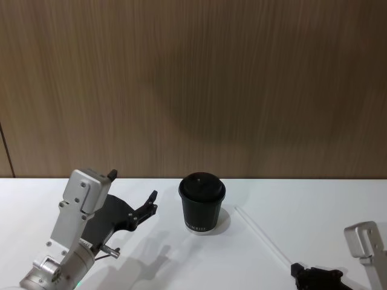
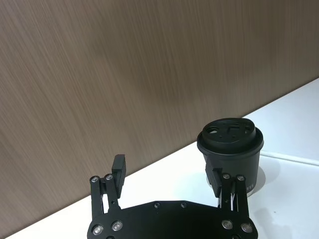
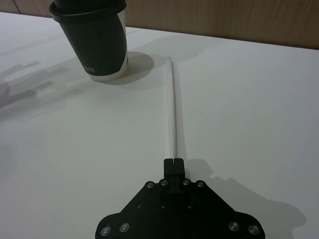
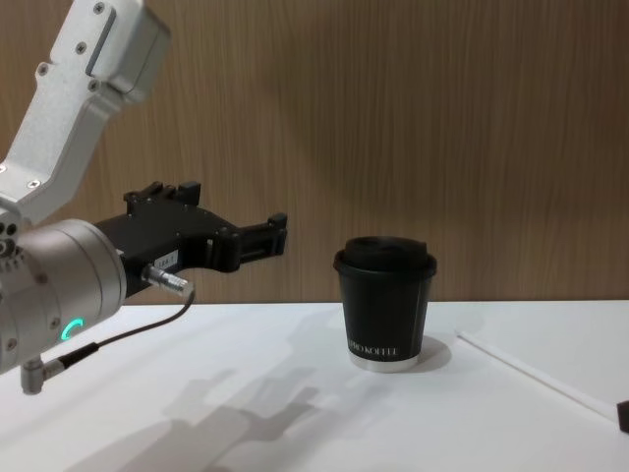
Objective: Pick up the straw with one hand, pass it to the other hand, and insert it into the cup.
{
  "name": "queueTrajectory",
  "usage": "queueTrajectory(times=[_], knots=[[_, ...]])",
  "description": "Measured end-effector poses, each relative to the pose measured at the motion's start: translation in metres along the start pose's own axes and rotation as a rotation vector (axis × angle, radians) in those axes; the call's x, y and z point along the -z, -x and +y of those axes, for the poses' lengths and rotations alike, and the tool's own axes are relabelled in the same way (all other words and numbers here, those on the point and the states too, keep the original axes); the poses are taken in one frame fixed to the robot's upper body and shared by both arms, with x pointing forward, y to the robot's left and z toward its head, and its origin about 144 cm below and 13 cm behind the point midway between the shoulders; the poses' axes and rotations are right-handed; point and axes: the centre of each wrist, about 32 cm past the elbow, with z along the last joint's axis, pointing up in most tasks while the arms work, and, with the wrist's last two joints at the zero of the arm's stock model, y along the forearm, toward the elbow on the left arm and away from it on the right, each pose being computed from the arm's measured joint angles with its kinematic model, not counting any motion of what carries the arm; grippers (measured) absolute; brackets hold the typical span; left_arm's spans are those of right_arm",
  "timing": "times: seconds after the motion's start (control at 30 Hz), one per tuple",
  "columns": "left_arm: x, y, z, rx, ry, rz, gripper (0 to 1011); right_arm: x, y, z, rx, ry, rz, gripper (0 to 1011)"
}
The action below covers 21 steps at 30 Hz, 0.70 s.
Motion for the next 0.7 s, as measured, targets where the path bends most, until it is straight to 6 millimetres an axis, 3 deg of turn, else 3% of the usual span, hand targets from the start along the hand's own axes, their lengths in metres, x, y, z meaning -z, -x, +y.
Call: queueTrajectory(times=[0.7], knots=[[0.000,0.000,0.000,0.000,0.000,0.000,1003,0.001,-0.009,0.005,0.121,-0.113,-0.036,0]])
